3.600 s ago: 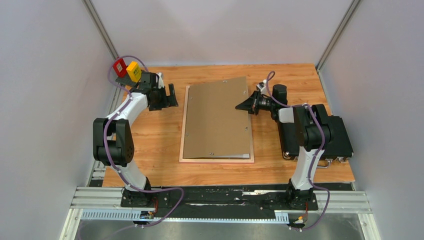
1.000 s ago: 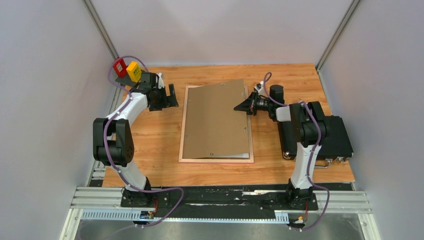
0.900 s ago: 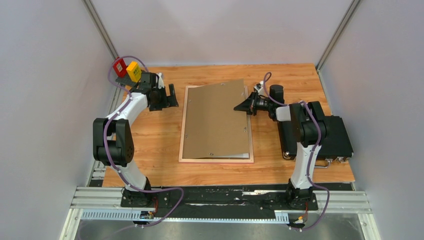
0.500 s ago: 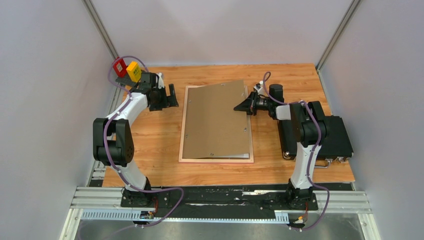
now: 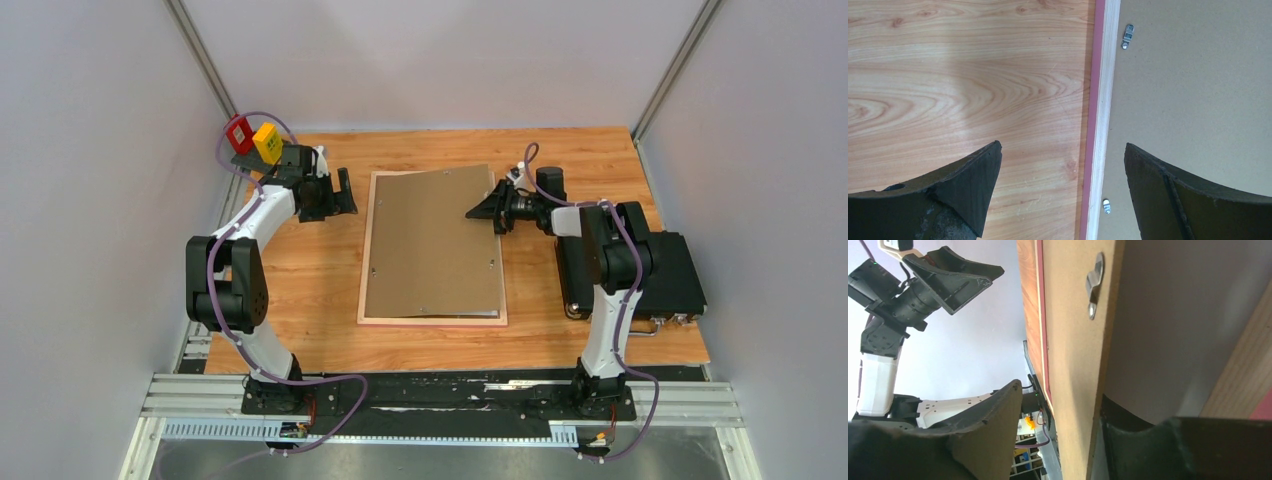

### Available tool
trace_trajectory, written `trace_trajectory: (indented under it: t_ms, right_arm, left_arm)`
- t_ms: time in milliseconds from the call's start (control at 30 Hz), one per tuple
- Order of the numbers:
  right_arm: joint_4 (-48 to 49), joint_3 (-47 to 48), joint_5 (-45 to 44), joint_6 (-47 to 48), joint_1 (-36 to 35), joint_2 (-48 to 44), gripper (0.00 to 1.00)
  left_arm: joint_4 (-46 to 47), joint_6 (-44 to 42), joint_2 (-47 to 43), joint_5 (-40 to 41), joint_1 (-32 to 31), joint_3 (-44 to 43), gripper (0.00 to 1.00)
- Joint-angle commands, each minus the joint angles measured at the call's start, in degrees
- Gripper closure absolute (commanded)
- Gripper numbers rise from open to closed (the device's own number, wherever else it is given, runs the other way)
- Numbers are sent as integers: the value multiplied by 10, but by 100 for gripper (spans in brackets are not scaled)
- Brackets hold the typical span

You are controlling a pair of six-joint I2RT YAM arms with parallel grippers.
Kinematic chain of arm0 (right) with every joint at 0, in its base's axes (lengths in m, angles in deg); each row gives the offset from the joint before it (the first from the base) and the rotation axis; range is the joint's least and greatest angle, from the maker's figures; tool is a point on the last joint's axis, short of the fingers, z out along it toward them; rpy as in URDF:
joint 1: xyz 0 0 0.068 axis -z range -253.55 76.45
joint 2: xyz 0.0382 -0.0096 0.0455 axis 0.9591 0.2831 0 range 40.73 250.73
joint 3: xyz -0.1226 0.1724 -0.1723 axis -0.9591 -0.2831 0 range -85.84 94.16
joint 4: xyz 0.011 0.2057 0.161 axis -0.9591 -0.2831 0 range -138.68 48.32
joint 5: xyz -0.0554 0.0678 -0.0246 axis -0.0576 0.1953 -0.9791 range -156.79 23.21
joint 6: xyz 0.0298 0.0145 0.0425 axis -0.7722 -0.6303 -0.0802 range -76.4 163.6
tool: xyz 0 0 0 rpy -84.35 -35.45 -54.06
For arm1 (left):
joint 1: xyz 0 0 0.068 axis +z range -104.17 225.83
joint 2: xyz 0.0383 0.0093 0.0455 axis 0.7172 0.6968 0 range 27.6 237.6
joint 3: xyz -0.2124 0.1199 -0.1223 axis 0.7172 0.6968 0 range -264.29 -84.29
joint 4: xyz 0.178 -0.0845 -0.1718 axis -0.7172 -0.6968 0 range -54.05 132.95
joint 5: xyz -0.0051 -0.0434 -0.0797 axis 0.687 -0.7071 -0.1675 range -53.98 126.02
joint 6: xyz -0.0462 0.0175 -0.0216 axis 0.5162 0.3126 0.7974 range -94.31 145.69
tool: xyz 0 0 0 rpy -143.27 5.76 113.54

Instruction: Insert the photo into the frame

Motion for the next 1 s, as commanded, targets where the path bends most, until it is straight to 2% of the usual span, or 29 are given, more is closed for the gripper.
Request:
trace_trajectory:
  t_ms: [0,100,267,967]
  right_arm:
    - [-38,30,-17,44,-6,-20,52]
    - [-83,41,-37,68,-9,-28,44]
    - [-122,47,-65,98,-15,-38,37]
    - [-239,87,-138,177,-36,-61,24]
  left_arm:
    - [4,-9,-8,-8,5,-4,1]
    - [4,-9,-8,-10,5,-5,1]
    - [5,-8,-9,-12,4,-3,1]
    - [3,-11,-14,-12,5,-3,1]
